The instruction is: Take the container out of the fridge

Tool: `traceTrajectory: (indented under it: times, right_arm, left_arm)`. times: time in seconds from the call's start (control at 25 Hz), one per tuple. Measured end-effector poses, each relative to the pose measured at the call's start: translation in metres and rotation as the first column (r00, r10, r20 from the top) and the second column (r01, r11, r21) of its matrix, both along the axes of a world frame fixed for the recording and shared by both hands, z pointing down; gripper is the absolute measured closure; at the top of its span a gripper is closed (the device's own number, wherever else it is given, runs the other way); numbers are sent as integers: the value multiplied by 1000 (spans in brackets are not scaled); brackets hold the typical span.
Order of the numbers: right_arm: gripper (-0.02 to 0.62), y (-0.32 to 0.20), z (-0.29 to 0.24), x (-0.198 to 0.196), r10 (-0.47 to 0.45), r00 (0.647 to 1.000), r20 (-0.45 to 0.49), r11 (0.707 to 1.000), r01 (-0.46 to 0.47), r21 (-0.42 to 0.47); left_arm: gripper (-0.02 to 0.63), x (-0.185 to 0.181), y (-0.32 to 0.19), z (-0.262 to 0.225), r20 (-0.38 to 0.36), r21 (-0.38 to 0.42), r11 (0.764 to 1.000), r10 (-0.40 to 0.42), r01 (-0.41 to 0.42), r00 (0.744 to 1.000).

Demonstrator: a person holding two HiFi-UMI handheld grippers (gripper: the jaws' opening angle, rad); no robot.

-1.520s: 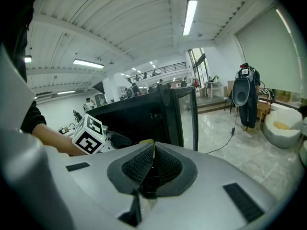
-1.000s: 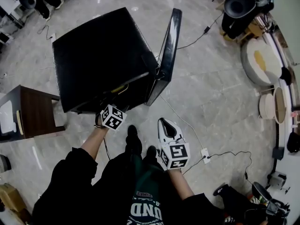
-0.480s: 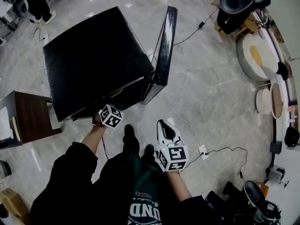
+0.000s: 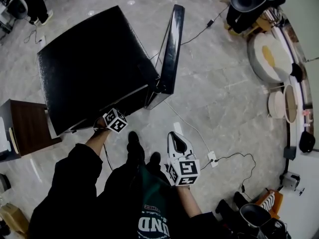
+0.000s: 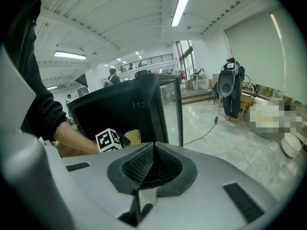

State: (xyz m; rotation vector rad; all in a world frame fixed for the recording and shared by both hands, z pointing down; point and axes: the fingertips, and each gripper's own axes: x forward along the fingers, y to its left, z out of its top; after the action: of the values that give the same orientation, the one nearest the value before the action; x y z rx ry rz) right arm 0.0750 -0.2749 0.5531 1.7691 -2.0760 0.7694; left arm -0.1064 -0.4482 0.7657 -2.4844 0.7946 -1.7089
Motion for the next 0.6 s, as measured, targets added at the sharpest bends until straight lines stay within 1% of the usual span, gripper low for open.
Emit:
traceTrajectory:
  times: [0.12,0.2,0.28,0.4,0.6]
  right_arm:
    - [560,3,2,1,9,1000,-3,1000,-9,-12]
    - [560,6,5,0,15,1000,0,1000,-15,-22]
    - [560,10,8,-2,21,1000,0,999,-21,-32]
    - [560,14,8,1,33,999,-3,999,-33,-41]
    - [560,21,13,8,67,998,-9,996,-67,-56]
  left_arm:
    - [318,-2,-1,8,45,-3,1000,32,-31,998]
    - [318,-4,0,17,86,-6,997,72,-72,994]
    - [321,-7,1,27,120,-14,995,96,-95,988]
    - [327,-6,-3,31,143,-23,995,104,-102,984]
    - [365,-3,-10,32,161,-24,994,112,-110,980]
